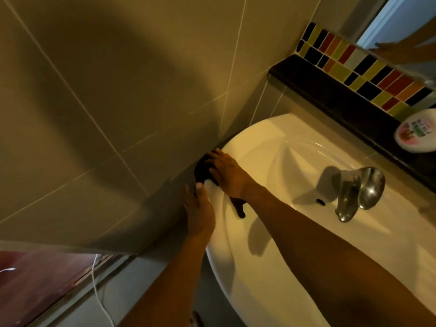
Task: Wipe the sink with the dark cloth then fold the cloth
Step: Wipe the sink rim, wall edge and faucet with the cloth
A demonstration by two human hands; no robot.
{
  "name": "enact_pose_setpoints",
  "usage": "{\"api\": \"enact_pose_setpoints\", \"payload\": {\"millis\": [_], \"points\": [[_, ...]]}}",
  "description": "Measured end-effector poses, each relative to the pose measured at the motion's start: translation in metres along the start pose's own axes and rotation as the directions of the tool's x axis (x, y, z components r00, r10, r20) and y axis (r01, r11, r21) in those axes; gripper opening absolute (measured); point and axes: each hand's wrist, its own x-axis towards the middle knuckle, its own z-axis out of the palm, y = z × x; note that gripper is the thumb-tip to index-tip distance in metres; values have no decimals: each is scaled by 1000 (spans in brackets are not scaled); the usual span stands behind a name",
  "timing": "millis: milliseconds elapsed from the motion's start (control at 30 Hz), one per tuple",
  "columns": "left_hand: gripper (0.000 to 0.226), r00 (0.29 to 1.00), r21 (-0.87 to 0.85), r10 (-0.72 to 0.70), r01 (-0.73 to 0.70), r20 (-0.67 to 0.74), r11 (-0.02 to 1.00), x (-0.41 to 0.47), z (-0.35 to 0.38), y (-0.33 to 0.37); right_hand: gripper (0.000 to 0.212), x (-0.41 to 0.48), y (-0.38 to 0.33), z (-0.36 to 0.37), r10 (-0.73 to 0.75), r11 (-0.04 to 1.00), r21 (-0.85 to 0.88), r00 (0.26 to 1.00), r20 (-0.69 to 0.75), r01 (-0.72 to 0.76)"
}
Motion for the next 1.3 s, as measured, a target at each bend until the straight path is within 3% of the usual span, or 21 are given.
{"api": "enact_pose_setpoints", "payload": {"millis": [133, 267, 400, 500, 600, 733, 867, 933, 1000, 1067, 1133, 1200, 1300], "points": [[69, 968, 286, 252, -240, -7, 928, 25, 15, 25, 34, 29, 29, -39, 98, 995, -18, 993, -73, -99], [77, 939, 541, 307, -342, 156, 768, 58, 38, 48, 38, 40, 63, -65, 179, 977, -101, 981, -73, -186], [81, 925, 733, 310, -367, 221, 573, 72, 53, 52, 42, 44, 98, -68, 323, 945, -14, 937, -132, -328], [78, 935, 749, 294, -338, 198, 570, 74, 55, 46, 45, 36, 124, -81, 430, 899, 24, 872, -235, -437], [78, 936, 771, 297, -327, 187, 546, 72, 56, 47, 45, 16, 152, -100, 578, 808, 98, 751, -320, -581], [78, 941, 785, 302, -302, 153, 541, 68, 58, 50, 52, -24, 167, -103, 619, 738, -41, 701, -354, -673], [79, 933, 772, 322, -322, 160, 548, 69, 59, 49, 98, -53, 155, -90, 789, 517, -166, 542, -288, -840], [79, 933, 764, 320, -327, 166, 556, 68, 60, 49, 93, -61, 148, -92, 845, 391, -296, 467, -259, -871], [78, 933, 771, 318, -326, 168, 547, 67, 60, 50, 74, -68, 143, -95, 859, 298, -434, 437, -267, -850], [78, 931, 779, 322, -328, 172, 534, 64, 59, 53, 52, -74, 144, -97, 844, 276, -532, 467, -264, -801], [78, 929, 780, 326, -333, 175, 530, 61, 58, 54, 43, -80, 141, -96, 833, 291, -557, 492, -252, -778], [77, 929, 774, 325, -337, 179, 536, 60, 58, 54, 44, -81, 139, -97, 839, 314, -526, 490, -236, -791], [77, 931, 770, 323, -330, 170, 546, 60, 59, 54, 62, -75, 136, -93, 882, 337, -331, 419, -217, -881]]}}
